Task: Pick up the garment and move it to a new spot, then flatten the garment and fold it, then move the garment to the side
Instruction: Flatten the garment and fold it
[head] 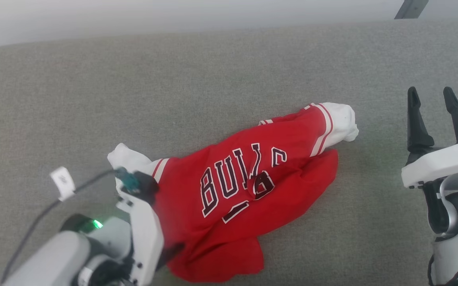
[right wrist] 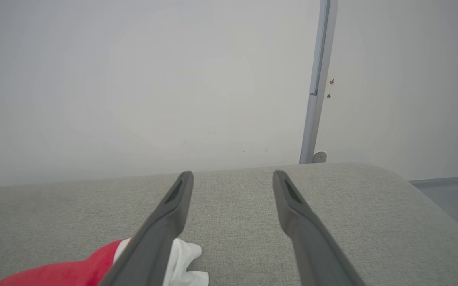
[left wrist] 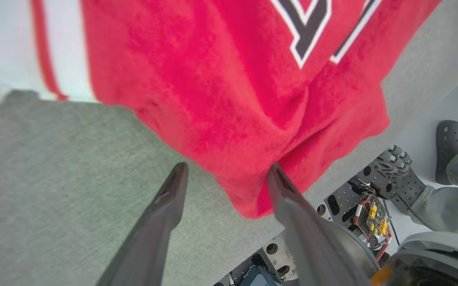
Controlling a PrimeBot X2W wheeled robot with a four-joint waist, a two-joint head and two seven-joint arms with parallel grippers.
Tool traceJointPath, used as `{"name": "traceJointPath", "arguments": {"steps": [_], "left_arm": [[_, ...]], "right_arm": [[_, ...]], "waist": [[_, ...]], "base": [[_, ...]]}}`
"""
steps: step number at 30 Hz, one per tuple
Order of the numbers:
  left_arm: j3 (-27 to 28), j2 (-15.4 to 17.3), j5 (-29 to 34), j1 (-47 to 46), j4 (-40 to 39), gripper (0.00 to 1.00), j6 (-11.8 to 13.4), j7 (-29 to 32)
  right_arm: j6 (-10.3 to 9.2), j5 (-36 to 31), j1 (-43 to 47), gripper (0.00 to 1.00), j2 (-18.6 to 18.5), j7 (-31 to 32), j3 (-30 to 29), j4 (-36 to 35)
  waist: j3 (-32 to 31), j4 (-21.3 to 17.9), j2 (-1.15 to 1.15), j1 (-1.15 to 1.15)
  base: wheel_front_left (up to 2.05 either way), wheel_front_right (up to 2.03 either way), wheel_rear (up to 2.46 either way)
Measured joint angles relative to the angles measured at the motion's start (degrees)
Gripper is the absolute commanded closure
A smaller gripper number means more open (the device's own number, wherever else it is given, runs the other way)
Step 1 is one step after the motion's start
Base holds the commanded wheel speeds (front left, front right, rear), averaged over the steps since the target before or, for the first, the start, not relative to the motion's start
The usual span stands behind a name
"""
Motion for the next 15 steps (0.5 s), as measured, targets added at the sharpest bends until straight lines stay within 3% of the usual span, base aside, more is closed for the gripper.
{"name": "traceJointPath", "arguments": {"steps": [9, 15], "left_arm": [[5.21, 4.17, -0.99, -5.13, -3.76, 0.0, 2.9, 3.07], [8.18, 5.8, -0.74, -11.36, 2.89, 0.0, 3.09, 3.34]], "right_arm": [[0.0, -0.09, 0.79, 0.0, 0.1, -0.89, 0.54, 0.22], [0.0, -0.29, 0.16, 0.0, 0.51, -1.78, 1.58, 0.33]], "waist": [[-1.12, -0.81, 0.0, 0.0], [-0.91, -2.1, 0.0, 0.0]], "base": [[0.0, 0.0, 0.0], [0.0, 0.0, 0.0]]}}
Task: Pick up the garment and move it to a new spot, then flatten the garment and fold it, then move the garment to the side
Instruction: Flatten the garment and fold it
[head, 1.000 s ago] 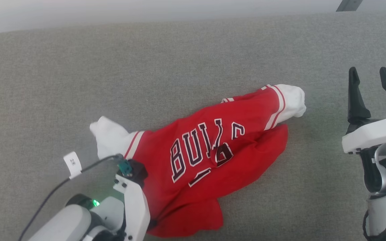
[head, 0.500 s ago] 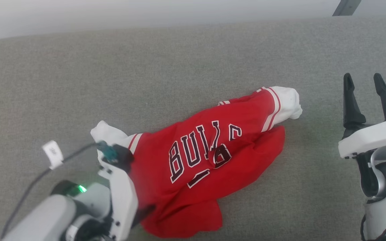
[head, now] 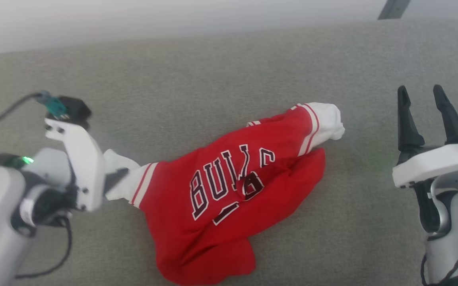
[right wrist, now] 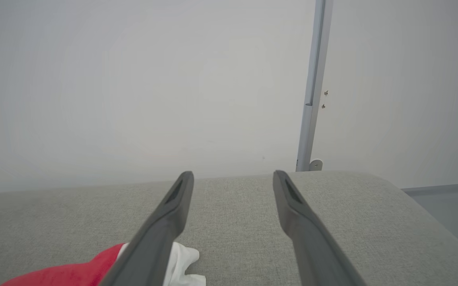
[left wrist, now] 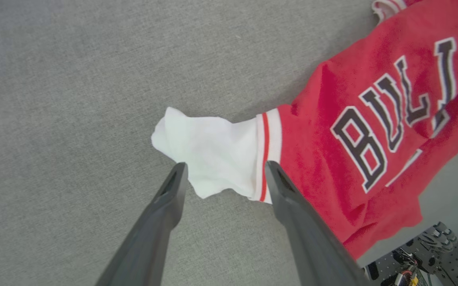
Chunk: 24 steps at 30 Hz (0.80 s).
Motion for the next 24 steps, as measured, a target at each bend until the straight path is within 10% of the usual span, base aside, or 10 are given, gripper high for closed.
{"name": "traceJointPath", "arguments": {"steps": [22, 23, 24], "left_arm": [[-0.47, -4.38, 0.58, -10.63, 30.23, 0.02, -4.15, -2.08], [-0.29, -4.78, 0.09, -10.88, 31.06, 0.61, -4.1, -1.97], [-0.24, -5.02, -0.02, -11.15, 31.7, 1.0, -3.96, -1.88]], "right_arm": [[0.0, -0.19, -2.92, 0.0, -0.54, -0.79, 0.48, 0.45], [0.0, -0.19, -2.95, 0.0, -0.47, -0.77, 0.46, 0.45], [0.0, -0.24, -2.96, 0.0, -0.44, -0.71, 0.45, 0.45]], "waist": [[5.17, -4.26, 0.0, 0.0], [5.24, -4.17, 0.0, 0.0], [5.27, -4.06, 0.0, 0.0]], "base": [[0.0, 0.0, 0.0], [0.0, 0.0, 0.0], [0.0, 0.0, 0.0]]}}
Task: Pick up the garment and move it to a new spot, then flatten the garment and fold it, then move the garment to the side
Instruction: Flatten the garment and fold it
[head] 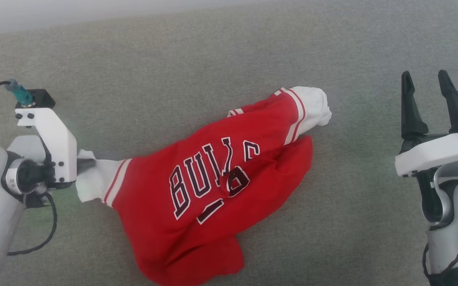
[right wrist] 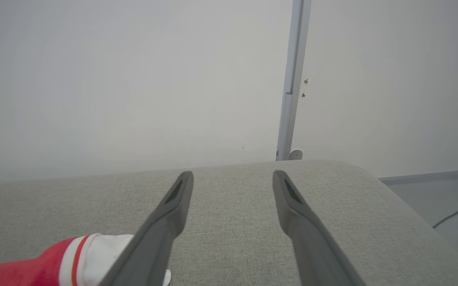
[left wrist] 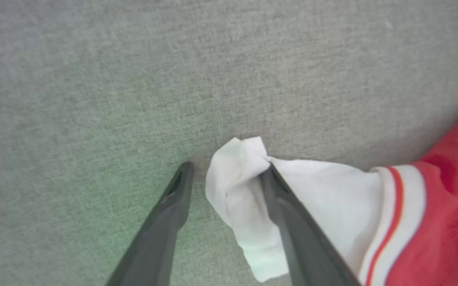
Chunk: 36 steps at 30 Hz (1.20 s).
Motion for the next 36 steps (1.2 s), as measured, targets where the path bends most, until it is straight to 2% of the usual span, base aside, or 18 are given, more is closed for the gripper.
{"name": "traceJointPath", "arguments": {"steps": [5, 11, 18, 22, 25, 31, 36], "left_arm": [[-0.34, -0.76, 0.02, -1.2, 1.49, 1.0, -1.46, -1.4], [0.48, 0.36, 1.51, -4.31, 1.13, 1.0, -4.01, -7.09], [2.2, 1.55, 1.98, -6.41, -2.08, 1.0, -6.6, -13.07], [2.77, 3.24, 1.26, -5.27, -6.46, 1.0, -6.87, -13.08], [3.27, 3.9, -1.0, -1.33, -11.88, 1.0, -5.7, -10.81], [2.6, 6.98, -3.14, 11.02, -27.22, 1.0, -0.4, -6.14], [1.24, 7.72, -4.57, 20.37, -35.93, 1.0, 3.6, -4.99]], "right_arm": [[0.0, -0.24, -0.24, 0.0, 0.04, 0.16, -0.43, 0.0], [0.0, -0.65, -0.21, 0.0, 0.15, 0.16, -0.63, 0.12], [0.0, -1.13, 0.34, 0.0, 0.37, 0.25, -0.91, -0.07], [0.0, -1.24, 0.65, 0.0, 0.54, 0.34, -0.96, -0.15], [0.0, -1.36, 1.27, 0.0, 0.53, 0.34, -1.13, -0.23], [0.0, -1.35, 2.61, 0.0, 0.6, 0.34, -2.15, -0.9], [0.0, -1.36, 3.31, 0.0, 0.88, 0.59, -2.64, -1.29]], "waist": [[-0.09, 0.88, 0.0, 0.0], [-0.85, 2.34, 0.0, 0.0], [-1.97, 3.74, 0.0, 0.0], [-2.73, 4.23, 0.0, 0.0], [-3.14, 4.54, 0.0, 0.0], [-3.42, 5.0, 0.0, 0.0], [-3.35, 5.45, 0.0, 0.0]], "base": [[0.0, 0.0, 0.0], [0.0, 0.0, 0.0], [0.0, 0.0, 0.0], [0.0, 0.0, 0.0], [0.0, 0.0, 0.0], [0.0, 0.0, 0.0], [0.0, 0.0, 0.0]]}}
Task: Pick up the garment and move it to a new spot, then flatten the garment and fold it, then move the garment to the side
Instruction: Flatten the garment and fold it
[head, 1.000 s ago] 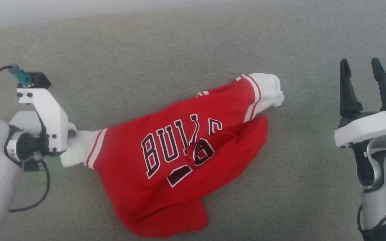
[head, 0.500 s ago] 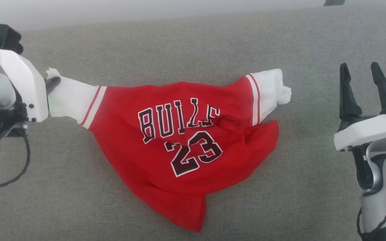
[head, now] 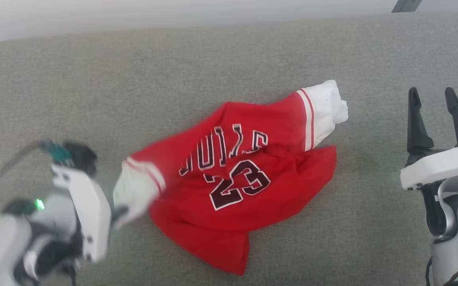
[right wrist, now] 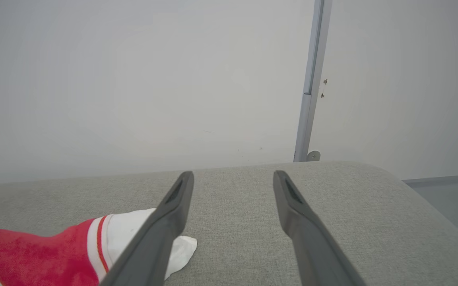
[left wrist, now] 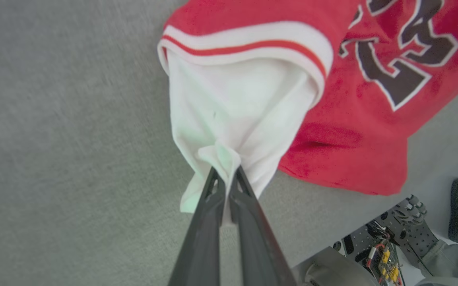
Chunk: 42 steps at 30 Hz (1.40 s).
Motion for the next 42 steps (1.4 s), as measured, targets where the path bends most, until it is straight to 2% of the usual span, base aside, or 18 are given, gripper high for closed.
{"name": "traceJointPath", "arguments": {"steps": [6, 7, 8, 9, 10, 11, 17, 27, 32, 42], "left_arm": [[-2.02, -0.15, -0.23, 5.54, -1.54, 1.0, 1.21, 0.23], [-2.14, -0.16, -0.12, 5.65, -1.16, 0.97, 1.21, 0.18], [-2.16, -0.31, -0.25, 5.8, -0.58, 0.87, 1.21, 0.18], [-2.24, -0.49, -0.35, 5.97, -0.02, 0.65, 1.16, 0.09], [-2.4, -0.6, -0.3, 6.05, 0.53, 0.16, 0.87, -0.27], [-2.46, -0.57, -0.3, 6.07, 1.04, 0.0, 0.6, -0.36], [-1.12, 0.55, -0.85, 6.73, 1.98, 0.0, 1.2, -0.74], [3.94, 4.6, -2.3, 7.31, -2.24, 0.0, 4.56, -0.29], [3.58, 5.05, -2.68, 7.32, -2.25, 0.0, 4.74, 0.4], [0.1, 3.24, -2.36, 9.83, 0.47, 0.0, 5.25, 2.0]], "right_arm": [[0.0, 0.0, 0.21, 0.0, 0.35, 0.24, 0.22, -0.02], [0.0, 0.0, 0.21, 0.0, 0.38, 0.24, 0.3, 0.0], [0.0, 0.0, 0.2, 0.0, 0.42, 0.25, 0.33, 0.02], [0.0, 0.0, 0.19, 0.0, 0.43, 0.26, 0.44, 0.05], [0.0, -0.01, 0.16, 0.0, 0.47, 0.44, 0.53, 0.09], [0.0, -0.01, 0.15, 0.0, 0.52, 0.46, 0.62, 0.13], [0.0, 0.0, 0.29, 0.0, 0.43, 0.47, 0.9, 0.49], [0.0, 0.46, 0.84, 0.0, -0.29, 0.23, 1.03, 1.09], [0.0, 0.87, 0.85, 0.0, -0.32, 0.04, 1.67, 1.62], [0.0, 1.01, 1.16, 0.0, -0.33, -0.26, 1.76, 1.38]], "waist": [[0.18, 0.32, 0.0, 0.0], [0.2, 0.38, 0.0, 0.0], [0.17, 0.42, 0.0, 0.0], [0.12, 0.43, 0.0, 0.0], [0.06, 0.42, 0.0, 0.0], [0.0, 0.39, 0.0, 0.0], [-0.91, 0.2, 0.0, 0.0], [-2.42, -0.22, 0.0, 0.0], [-2.89, -0.71, 0.0, 0.0], [-2.12, -1.89, 0.0, 0.0]], "base": [[0.0, 0.0, 0.0], [0.0, 0.0, 0.0], [0.0, 0.0, 0.0], [0.0, 0.0, 0.0], [0.0, 0.0, 0.0], [0.0, 0.0, 0.0], [0.0, 0.0, 0.0], [0.0, 0.0, 0.0], [0.0, 0.0, 0.0], [0.0, 0.0, 0.0]]}}
